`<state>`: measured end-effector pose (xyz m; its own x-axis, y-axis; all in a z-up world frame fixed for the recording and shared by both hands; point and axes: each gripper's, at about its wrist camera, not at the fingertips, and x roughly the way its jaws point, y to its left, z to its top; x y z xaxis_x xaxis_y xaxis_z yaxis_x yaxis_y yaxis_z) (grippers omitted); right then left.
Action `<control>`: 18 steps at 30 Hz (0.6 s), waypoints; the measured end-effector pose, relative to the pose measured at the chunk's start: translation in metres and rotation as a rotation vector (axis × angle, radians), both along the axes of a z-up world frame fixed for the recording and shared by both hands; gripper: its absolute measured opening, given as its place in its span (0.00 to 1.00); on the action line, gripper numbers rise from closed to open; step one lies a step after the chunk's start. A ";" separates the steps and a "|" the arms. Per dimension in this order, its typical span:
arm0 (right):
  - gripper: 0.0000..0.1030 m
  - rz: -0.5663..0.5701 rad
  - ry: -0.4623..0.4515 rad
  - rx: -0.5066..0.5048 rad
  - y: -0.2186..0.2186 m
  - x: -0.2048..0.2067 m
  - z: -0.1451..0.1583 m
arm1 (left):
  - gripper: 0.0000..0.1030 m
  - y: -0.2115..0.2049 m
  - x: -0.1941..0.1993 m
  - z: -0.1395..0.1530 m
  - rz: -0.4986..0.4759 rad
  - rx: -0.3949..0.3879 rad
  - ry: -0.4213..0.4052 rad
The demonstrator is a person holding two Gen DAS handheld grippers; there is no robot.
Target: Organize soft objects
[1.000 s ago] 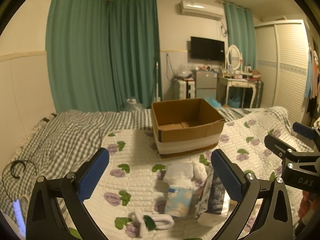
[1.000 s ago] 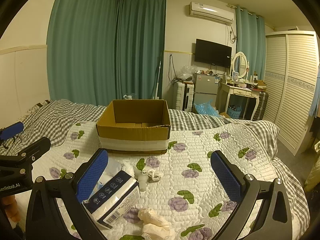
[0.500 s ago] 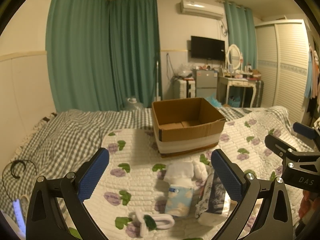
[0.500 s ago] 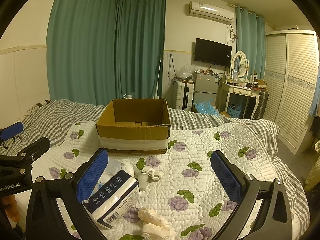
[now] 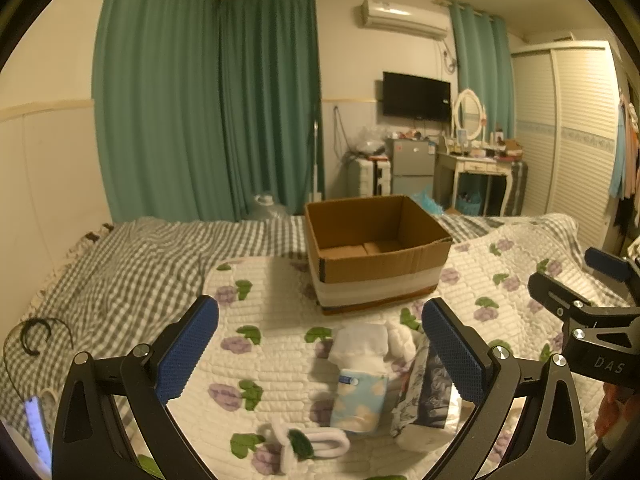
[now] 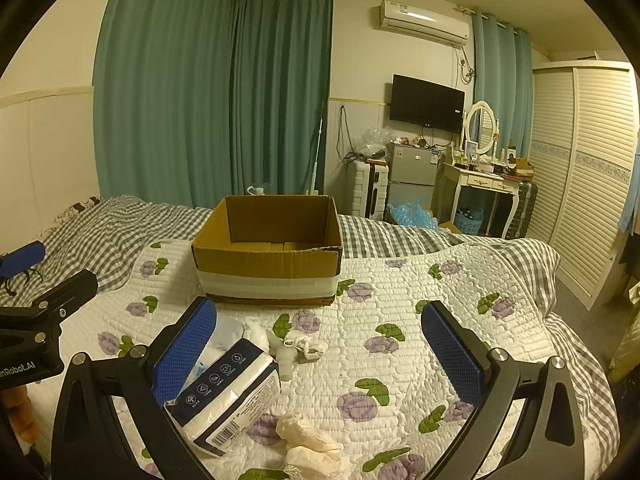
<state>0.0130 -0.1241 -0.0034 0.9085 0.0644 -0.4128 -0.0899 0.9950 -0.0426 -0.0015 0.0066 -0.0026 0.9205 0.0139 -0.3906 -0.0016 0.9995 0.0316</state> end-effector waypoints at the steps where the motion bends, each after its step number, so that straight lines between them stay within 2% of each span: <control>1: 1.00 -0.001 0.000 0.000 0.000 0.000 0.000 | 1.00 0.000 0.000 0.000 0.000 0.000 0.000; 18: 1.00 0.003 0.004 -0.001 0.001 0.001 -0.001 | 1.00 0.001 0.001 0.001 -0.001 -0.002 0.002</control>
<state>0.0138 -0.1231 -0.0045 0.9065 0.0665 -0.4168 -0.0929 0.9947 -0.0433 -0.0006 0.0073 -0.0018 0.9198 0.0119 -0.3922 -0.0003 0.9996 0.0297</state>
